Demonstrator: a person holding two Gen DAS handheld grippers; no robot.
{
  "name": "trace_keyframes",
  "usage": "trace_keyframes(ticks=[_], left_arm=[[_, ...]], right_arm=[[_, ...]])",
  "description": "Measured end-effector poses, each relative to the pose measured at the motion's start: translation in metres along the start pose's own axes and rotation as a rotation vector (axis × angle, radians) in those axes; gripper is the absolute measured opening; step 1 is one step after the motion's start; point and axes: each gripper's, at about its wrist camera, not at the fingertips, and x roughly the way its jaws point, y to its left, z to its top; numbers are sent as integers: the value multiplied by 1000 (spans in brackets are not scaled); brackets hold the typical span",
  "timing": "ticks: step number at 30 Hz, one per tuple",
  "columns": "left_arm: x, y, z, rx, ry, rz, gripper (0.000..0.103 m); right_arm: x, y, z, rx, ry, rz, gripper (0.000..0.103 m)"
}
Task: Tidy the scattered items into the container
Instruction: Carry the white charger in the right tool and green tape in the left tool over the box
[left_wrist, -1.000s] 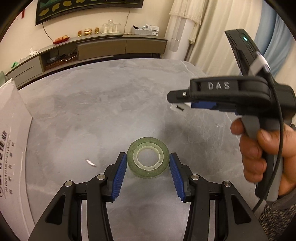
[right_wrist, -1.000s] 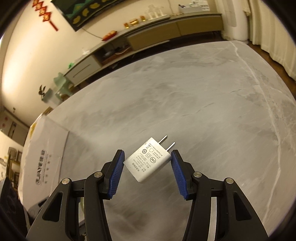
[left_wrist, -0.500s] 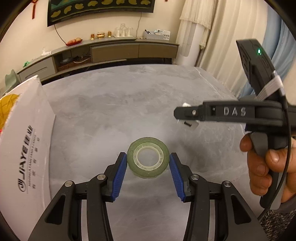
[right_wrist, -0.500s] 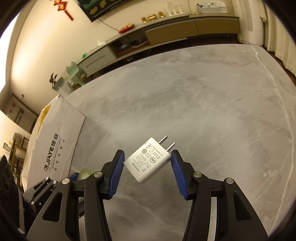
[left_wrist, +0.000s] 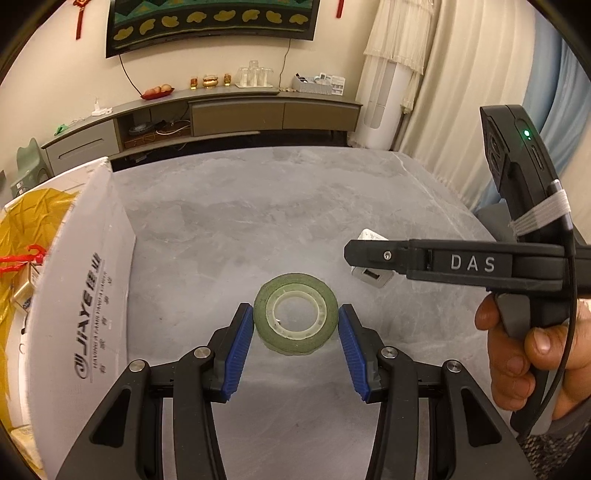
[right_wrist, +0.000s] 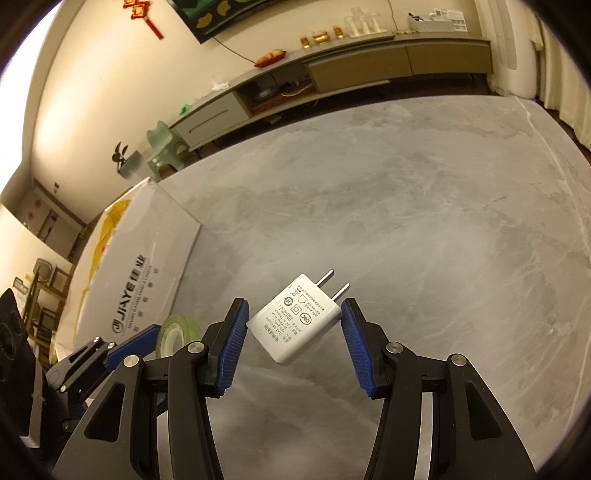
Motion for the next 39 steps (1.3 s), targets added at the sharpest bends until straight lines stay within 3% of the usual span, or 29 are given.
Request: trace_keyframes(ticks=[22, 39], left_arm=[[-71, 40, 7, -51, -141, -43, 49], [-122, 79, 11, -139, -243, -70, 48]], right_arm=[[-3, 53, -34, 36, -28, -5, 54], [-23, 126, -35, -82, -58, -13, 55]])
